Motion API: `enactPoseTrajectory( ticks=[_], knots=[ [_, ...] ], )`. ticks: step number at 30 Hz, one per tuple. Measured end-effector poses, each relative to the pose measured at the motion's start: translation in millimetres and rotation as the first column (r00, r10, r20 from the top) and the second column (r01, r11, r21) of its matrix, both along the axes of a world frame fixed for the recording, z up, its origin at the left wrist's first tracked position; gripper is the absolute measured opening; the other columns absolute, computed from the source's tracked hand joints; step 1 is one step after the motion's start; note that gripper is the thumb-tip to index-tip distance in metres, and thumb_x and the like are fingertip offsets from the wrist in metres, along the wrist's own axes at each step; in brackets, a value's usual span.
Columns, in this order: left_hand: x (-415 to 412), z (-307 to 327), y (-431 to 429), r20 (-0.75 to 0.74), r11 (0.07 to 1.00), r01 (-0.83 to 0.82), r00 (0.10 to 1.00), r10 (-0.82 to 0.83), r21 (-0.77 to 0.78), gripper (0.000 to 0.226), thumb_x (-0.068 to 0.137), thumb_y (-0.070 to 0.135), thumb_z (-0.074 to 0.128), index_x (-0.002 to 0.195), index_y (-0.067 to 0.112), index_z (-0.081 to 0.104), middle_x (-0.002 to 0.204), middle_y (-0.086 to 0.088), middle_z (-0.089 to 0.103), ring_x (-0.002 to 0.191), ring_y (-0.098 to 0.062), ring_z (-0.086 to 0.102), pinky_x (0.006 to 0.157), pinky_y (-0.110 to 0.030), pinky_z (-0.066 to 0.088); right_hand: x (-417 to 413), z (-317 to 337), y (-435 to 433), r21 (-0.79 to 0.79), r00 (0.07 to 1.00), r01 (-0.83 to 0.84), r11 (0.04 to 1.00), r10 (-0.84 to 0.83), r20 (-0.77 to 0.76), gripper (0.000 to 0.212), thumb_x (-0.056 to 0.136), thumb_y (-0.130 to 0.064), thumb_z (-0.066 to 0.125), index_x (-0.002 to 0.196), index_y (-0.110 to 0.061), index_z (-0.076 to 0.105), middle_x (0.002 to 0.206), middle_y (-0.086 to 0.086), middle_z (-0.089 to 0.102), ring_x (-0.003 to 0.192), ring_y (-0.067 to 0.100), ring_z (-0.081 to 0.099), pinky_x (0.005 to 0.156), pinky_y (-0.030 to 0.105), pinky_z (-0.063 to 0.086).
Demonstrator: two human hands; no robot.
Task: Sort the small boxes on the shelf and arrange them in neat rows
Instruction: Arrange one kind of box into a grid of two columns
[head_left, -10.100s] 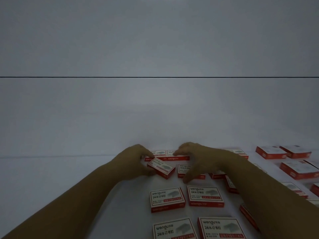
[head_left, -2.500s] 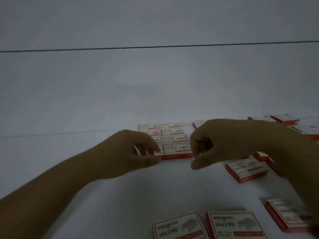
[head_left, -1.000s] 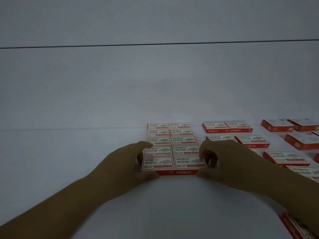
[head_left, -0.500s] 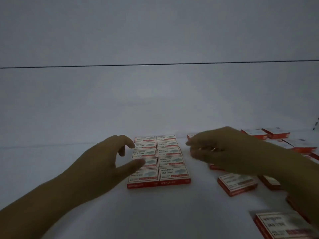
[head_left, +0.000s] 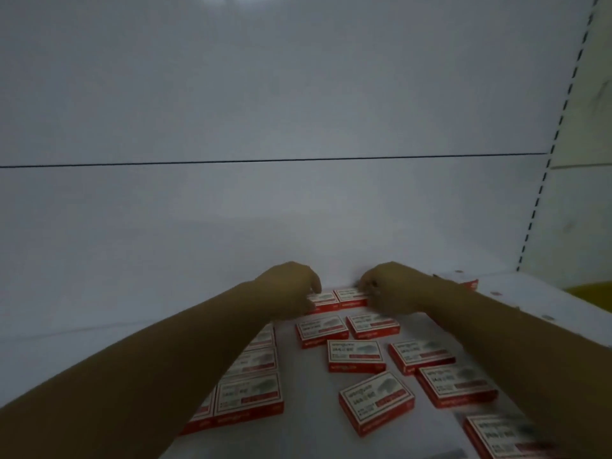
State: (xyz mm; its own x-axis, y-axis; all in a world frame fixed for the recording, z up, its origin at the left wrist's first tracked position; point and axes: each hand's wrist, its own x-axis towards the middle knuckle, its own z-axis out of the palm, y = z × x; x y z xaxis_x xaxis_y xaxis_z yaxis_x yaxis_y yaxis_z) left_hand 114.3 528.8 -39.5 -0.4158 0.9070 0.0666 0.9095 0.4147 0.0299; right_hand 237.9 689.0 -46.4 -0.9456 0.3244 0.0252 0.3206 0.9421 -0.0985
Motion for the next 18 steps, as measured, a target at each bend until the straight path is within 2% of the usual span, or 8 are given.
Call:
enactPoseTrajectory(
  ticks=[2,4,7,10,13,16,18],
  knots=[
    [-5,-13,14,-0.040,0.999,-0.020,0.999,0.019,-0.038,0.029,0.082,0.030,0.061,0.108,0.018,0.063,0.108,-0.001,0.063,0.094,-0.018,0.056,0.076,-0.027,0.043,-6,-12,6,0.006,1.000,0.002,1.000,-0.002,-0.004,0.033,0.083,-0.022,0.060,0.116,-0.018,0.062,0.118,0.001,0.061,0.106,0.018,0.055,0.093,0.031,0.044],
    [-8,-21,21,-0.062,0.997,-0.059,0.996,0.056,-0.041,0.026,0.080,0.032,0.064,0.098,0.014,0.064,0.094,-0.001,0.064,0.082,-0.018,0.057,0.067,-0.027,0.043,-11,-18,10,-0.009,1.000,0.000,1.000,-0.001,-0.028,0.029,0.082,-0.022,0.061,0.110,-0.019,0.064,0.107,-0.001,0.063,0.097,0.017,0.056,0.085,0.030,0.045],
    [-11,-23,26,-0.049,0.995,-0.096,0.994,0.094,-0.037,0.028,0.077,0.033,0.068,0.093,0.010,0.064,0.088,-0.003,0.063,0.078,-0.019,0.058,0.065,-0.028,0.046,-16,-17,13,-0.005,1.000,-0.013,1.000,0.013,-0.007,0.014,0.081,-0.023,0.063,0.091,-0.014,0.067,0.088,0.001,0.062,0.083,0.018,0.057,0.074,0.028,0.045],
    [-9,-17,21,-0.005,0.994,-0.102,0.995,0.102,-0.029,0.027,0.076,0.032,0.068,0.092,0.009,0.066,0.091,-0.006,0.064,0.083,-0.021,0.060,0.071,-0.030,0.050,-16,-11,12,-0.014,1.000,-0.031,0.999,0.031,0.001,0.014,0.080,-0.022,0.066,0.089,-0.012,0.069,0.090,0.004,0.065,0.084,0.019,0.059,0.081,0.032,0.050],
    [-14,7,-4,0.061,0.991,-0.072,0.996,0.066,0.112,0.024,0.075,0.027,0.069,0.095,0.013,0.069,0.095,-0.005,0.065,0.083,-0.017,0.058,0.069,-0.024,0.041,-16,0,11,-0.087,0.996,-0.055,0.995,0.049,-0.079,0.018,0.078,-0.026,0.071,0.093,-0.016,0.072,0.094,0.001,0.069,0.087,0.016,0.062,0.085,0.035,0.051],
    [-27,42,-59,0.150,0.954,-0.130,0.984,0.092,0.269,0.028,0.072,0.028,0.074,0.099,0.021,0.071,0.090,0.009,0.068,0.075,-0.002,0.060,0.065,-0.017,0.044,-21,13,-4,-0.182,0.978,-0.081,0.980,0.043,-0.202,0.027,0.073,-0.028,0.077,0.099,-0.020,0.072,0.094,-0.008,0.068,0.080,0.006,0.061,0.073,0.021,0.049],
    [-41,49,-96,0.140,0.944,-0.184,0.979,0.150,0.275,0.027,0.071,0.027,0.075,0.098,0.025,0.072,0.087,0.013,0.069,0.073,0.002,0.059,0.064,-0.014,0.044,-33,17,-26,-0.204,0.964,-0.127,0.971,0.072,-0.258,0.030,0.072,-0.030,0.078,0.099,-0.022,0.070,0.089,-0.013,0.064,0.075,0.001,0.058,0.064,0.013,0.042]
  ],
)
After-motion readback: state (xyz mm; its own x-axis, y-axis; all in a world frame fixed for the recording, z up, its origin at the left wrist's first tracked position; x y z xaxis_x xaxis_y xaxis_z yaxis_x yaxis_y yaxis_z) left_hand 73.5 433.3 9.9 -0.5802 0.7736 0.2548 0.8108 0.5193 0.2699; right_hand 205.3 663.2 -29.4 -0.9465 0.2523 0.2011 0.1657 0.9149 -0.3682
